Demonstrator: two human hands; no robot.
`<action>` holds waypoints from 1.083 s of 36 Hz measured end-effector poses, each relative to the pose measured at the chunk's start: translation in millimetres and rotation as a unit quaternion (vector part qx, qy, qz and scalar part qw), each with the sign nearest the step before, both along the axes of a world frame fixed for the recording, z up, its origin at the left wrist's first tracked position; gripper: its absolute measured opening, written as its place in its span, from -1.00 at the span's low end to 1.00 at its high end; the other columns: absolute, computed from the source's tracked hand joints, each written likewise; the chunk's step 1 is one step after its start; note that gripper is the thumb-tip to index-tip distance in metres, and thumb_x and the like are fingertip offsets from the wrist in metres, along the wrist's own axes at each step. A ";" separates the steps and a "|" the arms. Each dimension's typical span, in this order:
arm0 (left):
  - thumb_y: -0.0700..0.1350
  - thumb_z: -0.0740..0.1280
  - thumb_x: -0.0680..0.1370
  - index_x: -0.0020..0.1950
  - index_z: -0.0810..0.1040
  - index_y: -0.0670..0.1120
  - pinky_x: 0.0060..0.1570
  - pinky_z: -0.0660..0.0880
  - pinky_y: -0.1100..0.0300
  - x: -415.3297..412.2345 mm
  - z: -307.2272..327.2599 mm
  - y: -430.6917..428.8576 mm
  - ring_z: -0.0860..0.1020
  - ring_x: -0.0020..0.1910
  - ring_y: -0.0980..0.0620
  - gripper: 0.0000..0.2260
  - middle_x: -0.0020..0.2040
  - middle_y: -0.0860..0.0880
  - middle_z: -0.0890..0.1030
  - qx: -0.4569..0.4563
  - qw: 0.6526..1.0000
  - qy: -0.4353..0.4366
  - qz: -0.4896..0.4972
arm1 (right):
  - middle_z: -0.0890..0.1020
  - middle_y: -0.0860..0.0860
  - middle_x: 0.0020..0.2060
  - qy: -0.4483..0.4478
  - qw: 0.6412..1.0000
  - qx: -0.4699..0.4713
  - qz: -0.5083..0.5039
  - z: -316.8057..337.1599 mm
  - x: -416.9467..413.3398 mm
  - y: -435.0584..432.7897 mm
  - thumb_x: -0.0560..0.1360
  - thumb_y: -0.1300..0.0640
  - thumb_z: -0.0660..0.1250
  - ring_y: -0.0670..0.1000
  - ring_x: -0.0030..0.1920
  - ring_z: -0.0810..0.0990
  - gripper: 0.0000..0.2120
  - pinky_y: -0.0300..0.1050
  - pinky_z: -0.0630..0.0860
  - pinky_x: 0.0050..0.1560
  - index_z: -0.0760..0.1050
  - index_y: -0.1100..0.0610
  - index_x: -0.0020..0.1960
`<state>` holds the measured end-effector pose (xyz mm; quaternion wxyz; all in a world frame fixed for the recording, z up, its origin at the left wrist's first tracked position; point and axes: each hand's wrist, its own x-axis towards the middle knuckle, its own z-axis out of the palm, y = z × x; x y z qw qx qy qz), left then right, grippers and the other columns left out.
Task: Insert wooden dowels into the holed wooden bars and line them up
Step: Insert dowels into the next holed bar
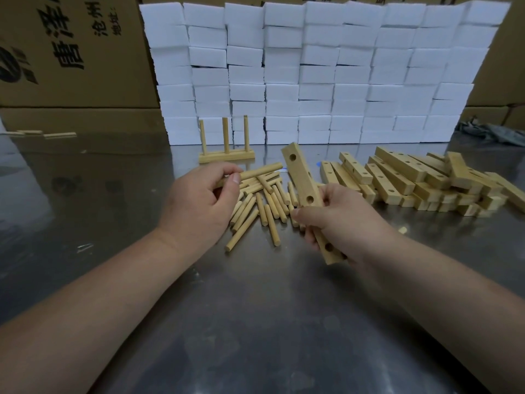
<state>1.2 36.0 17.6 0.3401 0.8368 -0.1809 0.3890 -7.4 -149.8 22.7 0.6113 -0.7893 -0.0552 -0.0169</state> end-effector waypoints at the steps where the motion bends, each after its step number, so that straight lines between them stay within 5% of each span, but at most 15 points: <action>1: -0.19 0.25 0.56 0.05 0.60 -0.15 -0.26 0.30 0.58 -0.1 0.1 0.1 0.45 -0.25 0.32 -0.84 -0.26 0.27 0.44 0.001 1.000 0.000 0.000 | 0.54 0.00 -0.48 -0.005 1.000 -0.001 0.001 -0.4 0.3 0.2 0.42 0.21 0.41 -0.13 -0.55 0.48 -0.84 -0.27 0.48 -0.50 0.44 0.12 -0.08; 5: -0.19 0.25 0.56 0.06 0.60 -0.14 -0.25 0.30 0.57 0.3 1.1 -0.1 0.45 -0.21 0.30 -0.83 -0.23 0.29 0.44 0.012 1.000 0.001 0.002 | 0.53 -0.05 -0.44 -0.032 0.999 -0.019 -0.001 -1.4 -0.1 0.8 0.43 0.20 0.40 -0.18 -0.55 0.44 -0.81 -0.33 0.42 -0.53 0.44 -0.01 -0.08; 8: -0.15 0.24 0.56 0.06 0.60 -0.14 -0.24 0.31 0.45 0.8 1.1 0.1 0.45 -0.21 0.30 -0.82 -0.23 0.29 0.43 0.013 1.000 -0.003 0.004 | 0.56 -0.11 -0.45 -0.039 0.999 -0.030 0.008 0.6 -3.3 1.0 0.49 0.09 0.32 -0.21 -0.52 0.44 -0.98 -0.36 0.41 -0.51 0.51 0.00 -0.08; 12: -0.16 0.25 0.56 0.08 0.61 -0.11 -0.22 0.31 0.44 1.7 0.3 -0.3 0.44 -0.21 0.30 -0.82 -0.23 0.31 0.43 0.005 1.000 0.003 0.010 | 0.54 -0.15 -0.44 -0.029 0.999 -0.040 0.017 0.9 -5.1 3.6 0.57 0.06 0.18 -0.21 -0.49 0.44 -0.81 -0.36 0.40 -0.47 0.53 0.08 -0.10; 24: -0.13 0.24 0.55 0.09 0.60 -0.07 -0.19 0.35 0.37 1.4 0.5 -0.4 0.49 -0.13 0.10 -0.81 -0.18 0.15 0.50 0.009 0.999 0.033 0.017 | 0.55 -0.11 -0.48 -0.005 0.997 0.044 0.055 2.7 -8.8 5.6 0.58 0.12 0.18 -0.14 -0.47 0.48 -0.82 -0.26 0.44 -0.46 0.55 -0.06 -0.02; 29: -0.12 0.24 0.55 0.08 0.59 -0.04 -0.21 0.33 0.39 2.8 -0.5 0.4 0.44 -0.18 0.26 -0.82 -0.21 0.28 0.45 0.011 0.999 0.044 0.005 | 0.58 -0.14 -0.45 -0.006 0.999 0.035 0.039 0.8 -6.4 4.2 0.57 0.10 0.20 -0.14 -0.45 0.48 -0.64 -0.27 0.45 -0.43 0.39 -0.04 0.37; 39: -0.08 0.25 0.53 -0.06 0.47 0.18 -0.29 0.35 0.33 3.7 -1.8 1.3 0.45 -0.13 0.22 -0.87 -0.23 0.16 0.50 0.006 0.998 0.059 -0.025 | 0.61 -0.09 -0.38 -0.018 0.999 0.032 0.033 1.1 -6.8 4.1 0.56 0.12 0.23 -0.11 -0.43 0.47 -0.59 -0.21 0.43 -0.40 0.35 -0.05 0.39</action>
